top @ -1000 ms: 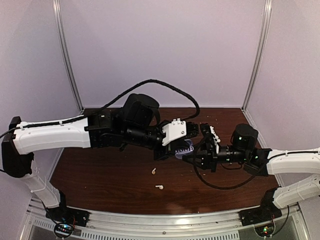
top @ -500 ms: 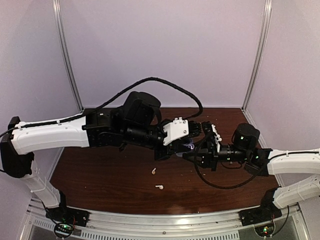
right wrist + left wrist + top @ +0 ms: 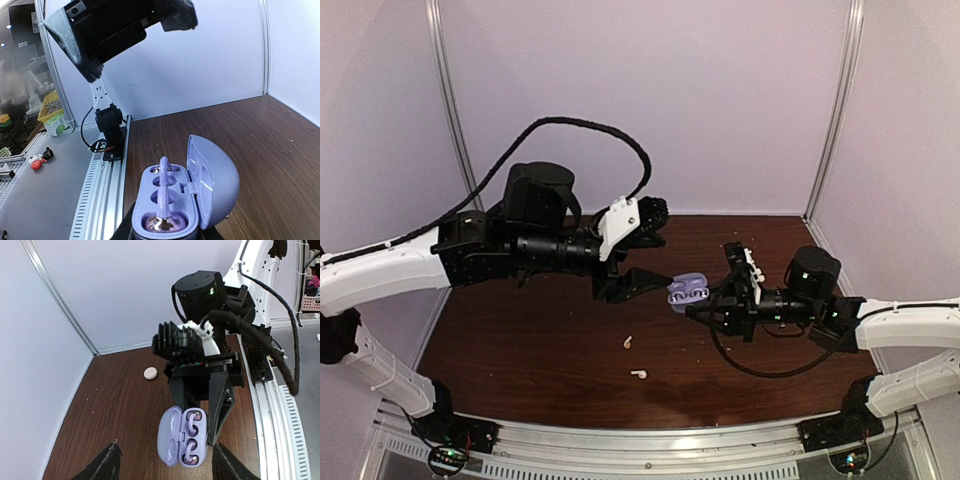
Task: Insert the wireless bluetooth earbuds into the charging case
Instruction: Close the charging case with the earbuds at the corner of the board.
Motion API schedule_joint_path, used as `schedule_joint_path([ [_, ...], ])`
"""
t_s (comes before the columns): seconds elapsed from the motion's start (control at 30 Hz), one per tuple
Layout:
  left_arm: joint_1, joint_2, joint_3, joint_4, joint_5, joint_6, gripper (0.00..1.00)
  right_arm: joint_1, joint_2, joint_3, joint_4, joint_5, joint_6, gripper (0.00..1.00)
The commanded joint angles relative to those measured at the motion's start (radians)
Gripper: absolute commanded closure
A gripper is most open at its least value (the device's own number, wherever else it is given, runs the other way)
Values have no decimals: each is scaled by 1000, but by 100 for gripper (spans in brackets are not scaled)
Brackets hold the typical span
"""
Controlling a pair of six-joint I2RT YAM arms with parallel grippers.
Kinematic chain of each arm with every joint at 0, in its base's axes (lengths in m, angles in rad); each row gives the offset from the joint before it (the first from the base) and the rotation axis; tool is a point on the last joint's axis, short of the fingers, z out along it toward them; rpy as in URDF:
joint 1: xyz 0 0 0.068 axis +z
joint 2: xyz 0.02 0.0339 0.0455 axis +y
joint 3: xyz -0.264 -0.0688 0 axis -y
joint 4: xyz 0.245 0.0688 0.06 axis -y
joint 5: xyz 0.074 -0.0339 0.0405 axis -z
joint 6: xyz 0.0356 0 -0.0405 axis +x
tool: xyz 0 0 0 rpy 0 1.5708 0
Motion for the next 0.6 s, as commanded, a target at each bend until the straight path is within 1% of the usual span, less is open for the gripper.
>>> schedule_joint_path([
  [0.0, 38, -8, -75, 56, 131, -46, 34, 0, -19, 36, -3, -4, 3, 100],
  [0.17, 42, 6, -101, 78, 140, -45, 30, 3, -23, 51, -13, -24, 6, 100],
  [0.47, 43, 87, -65, 61, 185, -36, 25, 10, -26, 74, -31, -57, -8, 100],
  [0.57, 42, 97, -50, 57, 231, -28, 22, 11, -28, 81, -44, -55, -11, 100],
])
